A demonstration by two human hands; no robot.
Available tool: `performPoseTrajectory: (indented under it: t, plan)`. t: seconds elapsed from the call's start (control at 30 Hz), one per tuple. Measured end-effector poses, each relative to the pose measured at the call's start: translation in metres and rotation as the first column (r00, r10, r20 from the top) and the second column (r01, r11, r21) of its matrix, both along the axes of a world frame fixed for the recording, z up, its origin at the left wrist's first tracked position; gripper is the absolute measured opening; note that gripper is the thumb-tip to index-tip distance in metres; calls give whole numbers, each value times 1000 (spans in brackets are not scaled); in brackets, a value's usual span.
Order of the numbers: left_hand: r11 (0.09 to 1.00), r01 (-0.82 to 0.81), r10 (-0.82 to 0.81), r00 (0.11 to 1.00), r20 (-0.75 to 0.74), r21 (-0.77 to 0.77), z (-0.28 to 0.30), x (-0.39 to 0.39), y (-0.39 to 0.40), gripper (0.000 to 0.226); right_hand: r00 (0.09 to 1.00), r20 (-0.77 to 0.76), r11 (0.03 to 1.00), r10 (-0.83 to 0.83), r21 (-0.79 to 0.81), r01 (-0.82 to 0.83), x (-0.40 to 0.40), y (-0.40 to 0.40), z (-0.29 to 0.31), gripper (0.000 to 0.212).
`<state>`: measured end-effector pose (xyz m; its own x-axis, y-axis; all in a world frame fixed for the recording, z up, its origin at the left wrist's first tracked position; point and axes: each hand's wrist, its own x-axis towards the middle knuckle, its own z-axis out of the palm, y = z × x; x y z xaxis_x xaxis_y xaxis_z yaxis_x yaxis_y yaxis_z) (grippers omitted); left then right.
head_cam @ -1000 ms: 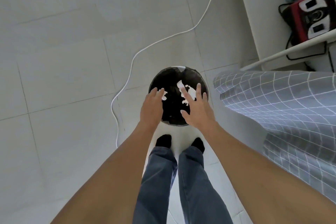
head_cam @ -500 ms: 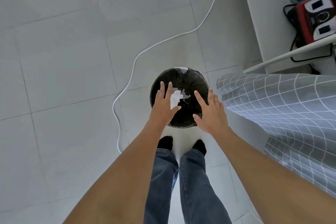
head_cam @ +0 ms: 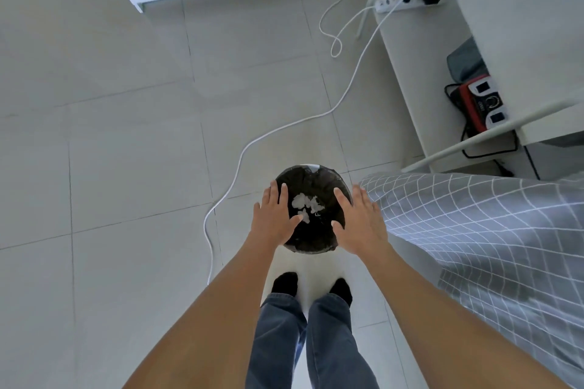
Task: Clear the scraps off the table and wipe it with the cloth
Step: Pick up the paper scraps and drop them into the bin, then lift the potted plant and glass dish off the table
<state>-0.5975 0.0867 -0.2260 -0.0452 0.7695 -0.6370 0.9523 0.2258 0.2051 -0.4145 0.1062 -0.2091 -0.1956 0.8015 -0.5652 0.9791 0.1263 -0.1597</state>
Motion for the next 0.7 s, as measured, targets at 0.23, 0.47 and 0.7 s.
performPoseTrajectory:
  t: [0.23,0.47,0.7]
  plan:
    - [993,70,-66,997,-48,97,86,-11,13,74,997,-37,994,-72,80,74,-6,11,80,62]
    - [973,146,-130,987,-98,181,172,-5,26,70,994,-8,972,-113,207,112,7,18,165,61]
    - [916,293,-270,956,-119,275,249,36,44,67,977,-20,926,-211,316,207,43,11,241,61]
